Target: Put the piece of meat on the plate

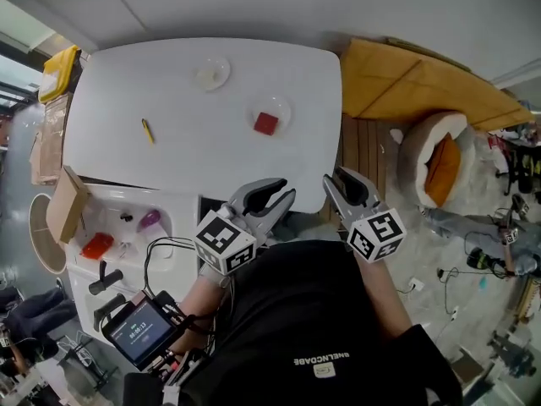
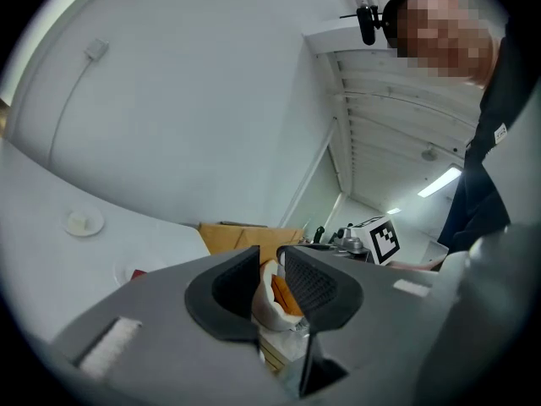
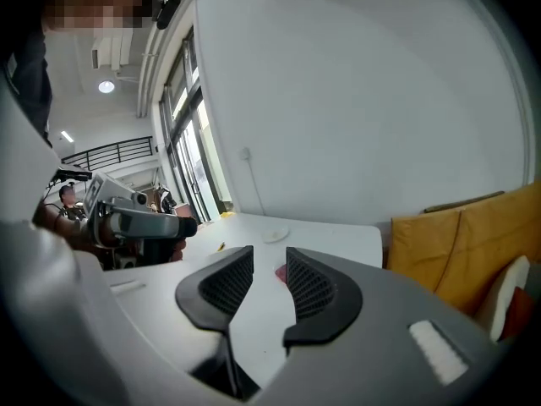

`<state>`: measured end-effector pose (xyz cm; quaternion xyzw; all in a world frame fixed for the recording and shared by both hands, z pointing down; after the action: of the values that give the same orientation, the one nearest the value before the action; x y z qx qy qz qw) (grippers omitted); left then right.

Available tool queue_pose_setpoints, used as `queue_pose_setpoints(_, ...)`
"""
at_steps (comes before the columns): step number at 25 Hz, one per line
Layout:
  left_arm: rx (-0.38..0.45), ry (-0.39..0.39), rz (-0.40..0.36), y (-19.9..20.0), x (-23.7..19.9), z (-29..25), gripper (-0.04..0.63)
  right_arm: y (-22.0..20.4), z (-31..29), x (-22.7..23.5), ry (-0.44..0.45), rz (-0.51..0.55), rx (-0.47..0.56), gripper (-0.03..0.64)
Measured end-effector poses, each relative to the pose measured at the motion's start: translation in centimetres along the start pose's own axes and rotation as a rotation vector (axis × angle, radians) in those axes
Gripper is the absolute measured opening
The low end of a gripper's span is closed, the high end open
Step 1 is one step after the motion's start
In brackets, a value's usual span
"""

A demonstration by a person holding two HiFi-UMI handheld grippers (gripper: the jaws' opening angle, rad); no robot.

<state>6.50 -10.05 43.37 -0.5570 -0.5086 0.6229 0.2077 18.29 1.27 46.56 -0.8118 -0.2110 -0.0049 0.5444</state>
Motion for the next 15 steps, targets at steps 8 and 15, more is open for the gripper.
queue_pose_setpoints(8,-0.037,-0.084,-0.031,0.0,2.8,-2.9,0.101,-0.5,4.5,0.5,-0.055,-0.01,0.035,0.12)
queue_pose_setpoints(15,-0.046,-0.085,-0.035,-0.1,2.6,-2.7,0.101,-0.7,4.4,0.3,-0.063,-0.035,0.062,0.087)
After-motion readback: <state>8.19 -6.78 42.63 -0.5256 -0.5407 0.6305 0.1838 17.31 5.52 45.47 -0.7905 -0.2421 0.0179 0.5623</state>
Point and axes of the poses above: the fingertips, and each gripper's own axes: z backward along the fingers, x to its right, y out of its top, the point moved 5 cm from there along z, backward along the fingers, and after that the axes turned 6 degrees about -y, right-handed, at the moved point
